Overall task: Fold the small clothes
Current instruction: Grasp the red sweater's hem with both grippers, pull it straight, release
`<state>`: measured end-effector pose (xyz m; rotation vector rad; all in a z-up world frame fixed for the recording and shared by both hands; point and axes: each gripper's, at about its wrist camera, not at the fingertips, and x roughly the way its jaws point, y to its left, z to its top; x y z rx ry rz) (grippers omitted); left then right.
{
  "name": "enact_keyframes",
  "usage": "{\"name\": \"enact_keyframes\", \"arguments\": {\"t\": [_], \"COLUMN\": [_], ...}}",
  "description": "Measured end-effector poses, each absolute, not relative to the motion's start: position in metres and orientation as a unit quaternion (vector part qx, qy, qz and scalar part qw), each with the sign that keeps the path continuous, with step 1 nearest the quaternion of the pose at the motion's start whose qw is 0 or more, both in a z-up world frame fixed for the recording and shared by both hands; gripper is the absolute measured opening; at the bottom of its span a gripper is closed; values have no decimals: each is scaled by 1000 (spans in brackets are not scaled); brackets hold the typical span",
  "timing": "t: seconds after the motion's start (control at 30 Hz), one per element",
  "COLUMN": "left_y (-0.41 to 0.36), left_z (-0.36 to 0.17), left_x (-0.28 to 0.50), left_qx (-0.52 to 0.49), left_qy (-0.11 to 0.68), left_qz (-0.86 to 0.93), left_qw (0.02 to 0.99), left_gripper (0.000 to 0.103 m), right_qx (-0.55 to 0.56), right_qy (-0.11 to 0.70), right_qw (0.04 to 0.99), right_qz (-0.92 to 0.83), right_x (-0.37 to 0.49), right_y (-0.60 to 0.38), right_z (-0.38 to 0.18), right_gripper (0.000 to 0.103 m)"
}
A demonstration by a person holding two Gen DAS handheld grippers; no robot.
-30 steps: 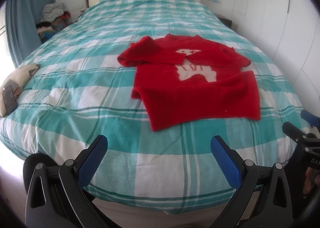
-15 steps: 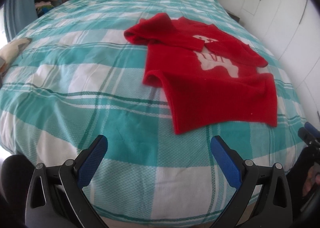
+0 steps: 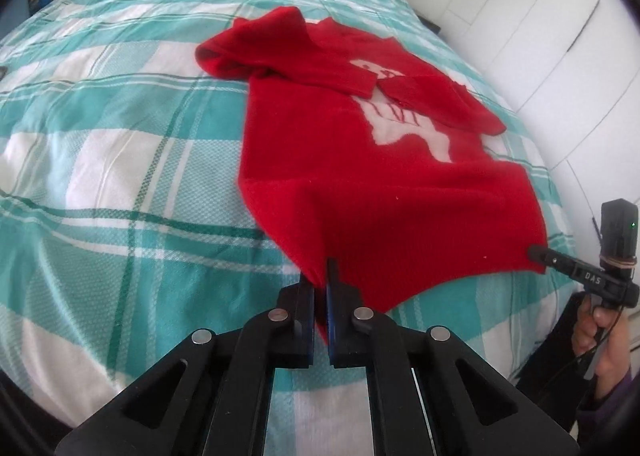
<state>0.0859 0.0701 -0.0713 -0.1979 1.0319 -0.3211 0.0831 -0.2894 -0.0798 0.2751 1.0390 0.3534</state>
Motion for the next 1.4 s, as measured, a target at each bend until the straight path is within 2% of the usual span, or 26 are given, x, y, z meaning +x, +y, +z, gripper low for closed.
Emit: {"name": "enact_keyframes", "arguments": {"t": [0.17, 0.3, 0.47, 1.4], "left_y": [80, 69, 68, 54], "left_z": [-66, -92, -101, -110], "left_x": [59, 59, 56, 51], "left_qx": [-69, -23, -10, 29], "left_qy": [513, 537, 528, 494], "left_qz": [-154, -124, -114, -87], "left_qw": [842, 834, 841, 865], "left_gripper": [2, 2, 2, 4], "right_qx": [111, 76, 35, 61], "right_qy": [502, 539, 558, 542], "right_qw": [842, 829, 825, 835], "right_qz": [166, 124, 86, 71], "right_x": [38, 32, 41, 39], "right_y": [-293, -293, -288, -290], "right_z": [-58, -81, -114, -119], "right_gripper": [4, 3, 3, 2]}}
